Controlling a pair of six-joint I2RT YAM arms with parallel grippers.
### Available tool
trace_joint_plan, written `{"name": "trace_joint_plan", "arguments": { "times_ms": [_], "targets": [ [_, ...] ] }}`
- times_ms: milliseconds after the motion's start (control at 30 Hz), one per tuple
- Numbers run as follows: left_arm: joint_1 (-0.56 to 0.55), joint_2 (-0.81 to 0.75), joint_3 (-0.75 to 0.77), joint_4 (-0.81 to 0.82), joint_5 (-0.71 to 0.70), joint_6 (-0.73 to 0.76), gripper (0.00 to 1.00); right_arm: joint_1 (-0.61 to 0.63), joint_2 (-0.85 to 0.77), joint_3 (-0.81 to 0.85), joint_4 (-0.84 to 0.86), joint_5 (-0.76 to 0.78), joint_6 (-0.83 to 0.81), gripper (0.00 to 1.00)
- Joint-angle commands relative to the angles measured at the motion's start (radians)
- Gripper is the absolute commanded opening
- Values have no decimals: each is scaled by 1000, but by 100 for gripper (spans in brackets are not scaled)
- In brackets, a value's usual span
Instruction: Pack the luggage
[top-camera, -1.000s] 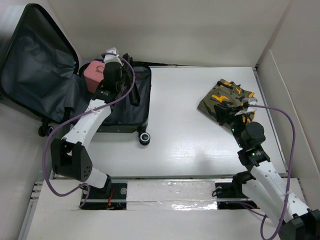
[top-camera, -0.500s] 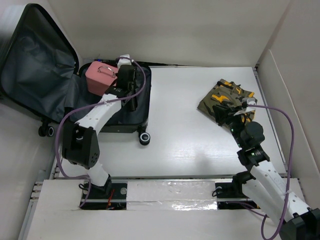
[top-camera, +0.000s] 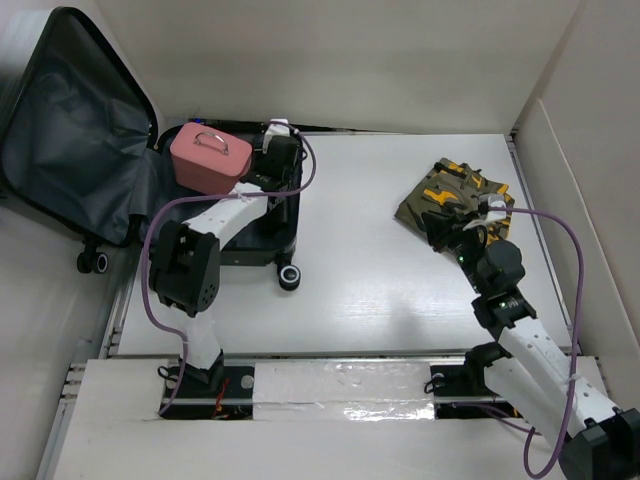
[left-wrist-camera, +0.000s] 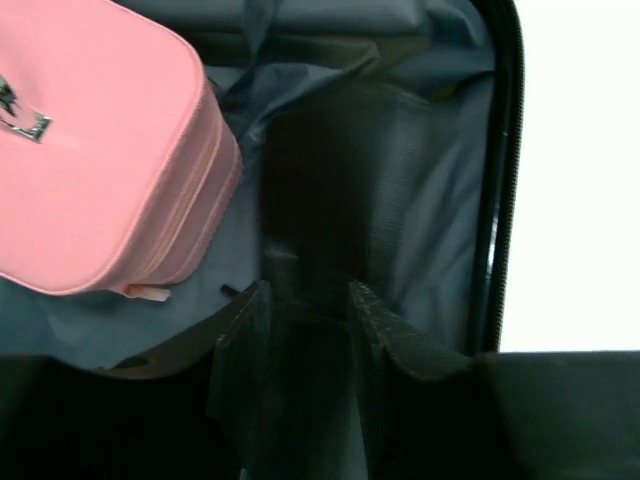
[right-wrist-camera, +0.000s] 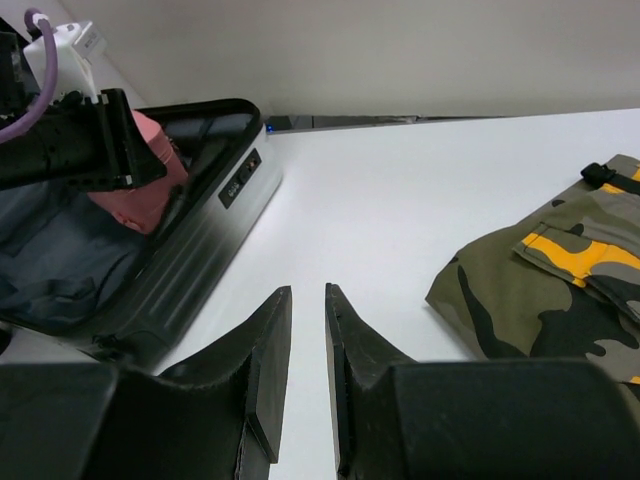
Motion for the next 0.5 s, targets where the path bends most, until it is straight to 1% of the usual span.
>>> {"name": "trace_joint_plan", "arguments": {
  "times_ms": [0, 100, 133, 167, 233, 267, 300, 333, 367, 400, 433, 467],
  "targets": [
    [7, -17, 3, 36, -33, -13, 41, 8, 4, 22, 61, -8, -21, 26],
    [7, -57, -5, 42, 49, -38, 50, 8, 4, 24, 58, -5, -23, 26],
    [7, -69, -2, 42, 78, -47, 50, 8, 4, 24, 58, -3, -24, 26],
    [7, -94, 8, 40, 139, -55, 51, 8, 5, 24, 58, -3, -24, 26],
    [-2, -117, 14, 39, 187, -93, 50, 8, 10, 26, 58, -2, -27, 25],
    [-2, -152, -4, 51, 251, -110, 48, 8, 12, 26, 56, 0, -29, 23],
    [-2, -175, -30, 77, 288, -125, 40, 8, 13, 27, 56, 1, -30, 20],
    [-12, -197, -58, 152, 340, -168, 33, 8, 16, 30, 47, 9, -33, 11],
    [-12, -230, -124, 190, 450, -196, 27, 8, 24, 35, 41, 16, -38, 7],
    [-26, -241, -153, 233, 495, -223, 21, 8, 30, 41, 35, 23, -40, 4],
    [-64, -243, -185, 284, 545, -263, 16, 8, 47, 48, 19, 26, -43, 0],
    [-94, -240, -192, 295, 543, -274, 12, 8, 54, 49, 12, 56, -46, 0]
  ]
}}
